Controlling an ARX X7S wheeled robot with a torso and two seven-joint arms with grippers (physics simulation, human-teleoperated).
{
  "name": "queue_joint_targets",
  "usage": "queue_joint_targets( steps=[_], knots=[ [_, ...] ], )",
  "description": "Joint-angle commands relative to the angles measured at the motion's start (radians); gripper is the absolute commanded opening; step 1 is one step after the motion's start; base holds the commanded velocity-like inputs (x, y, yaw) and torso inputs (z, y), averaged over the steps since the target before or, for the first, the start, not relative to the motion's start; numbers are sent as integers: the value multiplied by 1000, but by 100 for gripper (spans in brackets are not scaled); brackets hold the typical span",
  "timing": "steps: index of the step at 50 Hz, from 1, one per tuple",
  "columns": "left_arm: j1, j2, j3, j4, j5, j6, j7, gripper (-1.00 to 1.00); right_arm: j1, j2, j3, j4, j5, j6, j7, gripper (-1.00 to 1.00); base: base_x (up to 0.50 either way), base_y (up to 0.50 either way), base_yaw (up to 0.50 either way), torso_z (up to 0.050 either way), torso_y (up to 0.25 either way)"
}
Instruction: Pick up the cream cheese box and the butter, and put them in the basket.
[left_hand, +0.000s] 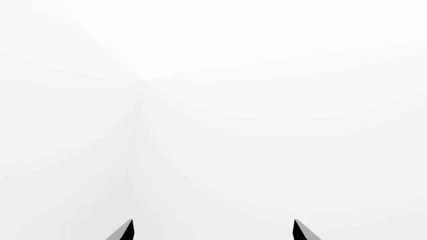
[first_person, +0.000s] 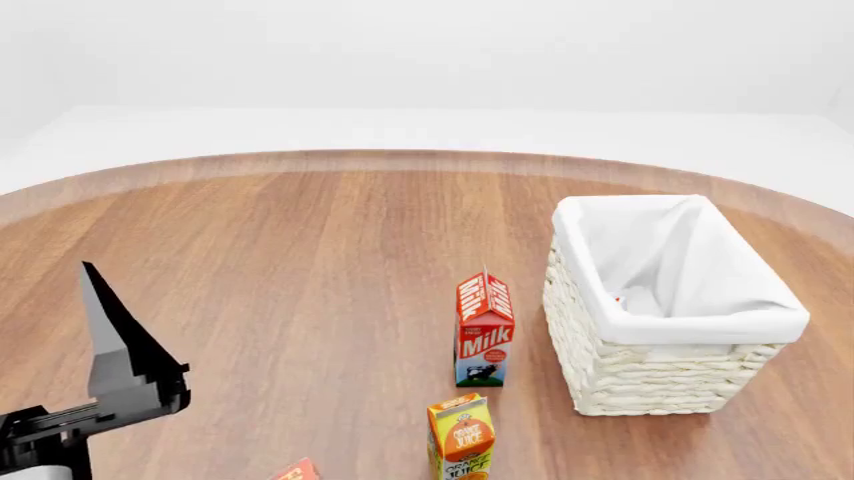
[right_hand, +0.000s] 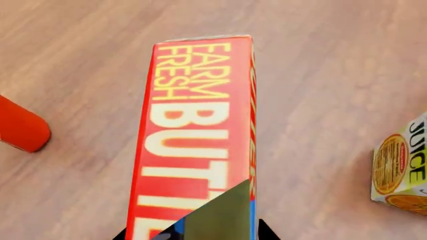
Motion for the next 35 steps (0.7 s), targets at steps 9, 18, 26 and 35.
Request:
queue_joint_targets(
  steps=[9, 18, 26, 35],
  knots=[
    [2, -3, -4, 3, -2, 0, -3, 100, 108, 20, 86, -174, 34, 14, 146, -100, 0, 0, 0, 0, 1],
    [1, -4, -1, 6, 0, -3, -4, 100, 153, 22, 105, -228, 64, 24, 205, -100, 0, 0, 0, 0, 1],
    [-2, -3, 2, 7, 2, -6, -5, 100, 204, 19, 119, -277, 122, 39, 270, -100, 0, 0, 0, 1, 1],
    [-2, -3, 5, 4, 4, -4, -5, 100, 294, 21, 150, -335, 232, 41, 381, -100, 0, 0, 0, 0, 0]
  ],
)
